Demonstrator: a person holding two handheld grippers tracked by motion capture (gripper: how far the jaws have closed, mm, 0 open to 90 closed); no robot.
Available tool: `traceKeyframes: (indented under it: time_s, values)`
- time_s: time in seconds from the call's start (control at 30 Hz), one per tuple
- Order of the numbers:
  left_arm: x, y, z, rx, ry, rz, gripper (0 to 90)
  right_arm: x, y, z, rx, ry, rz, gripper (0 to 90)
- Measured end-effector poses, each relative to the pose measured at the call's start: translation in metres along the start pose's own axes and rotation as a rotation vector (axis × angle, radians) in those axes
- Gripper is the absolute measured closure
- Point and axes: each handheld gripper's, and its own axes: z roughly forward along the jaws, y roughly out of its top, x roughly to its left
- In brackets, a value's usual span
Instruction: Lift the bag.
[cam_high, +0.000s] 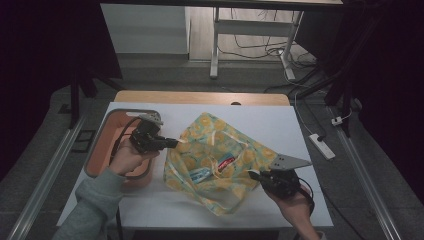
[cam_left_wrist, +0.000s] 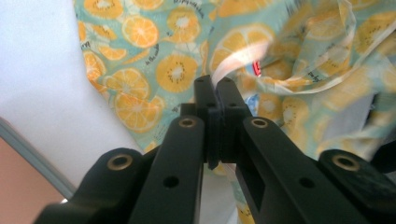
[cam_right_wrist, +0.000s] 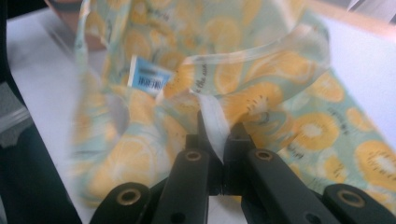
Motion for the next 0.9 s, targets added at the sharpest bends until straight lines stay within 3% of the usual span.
traceKeyframes:
  time_s: [0.13, 0.27, 0.8, 0.9]
  values:
    - [-0.002, -0.001, -0.007, -0.029, -0.036, -0.002, 89.4, -0.005, 0.006, -0.003, -0.021, -0.007, -0.006, 88.7]
    - [-0.004, -0.002, -0.014, -0.053, -0.04, 0.003, 89.4, -0.01, 0.011, -0.006, -0.046, -0.013, -0.007, 88.7]
    - [-0.005, -0.009, -0.055, -0.188, -0.019, -0.007, 89.5, -0.026, 0.037, -0.033, -0.166, -0.075, -0.015, 88.8]
    - [-0.01, -0.011, -0.066, -0.218, -0.006, 0.006, 89.5, -0.029, 0.042, -0.042, -0.213, -0.078, -0.01, 88.8]
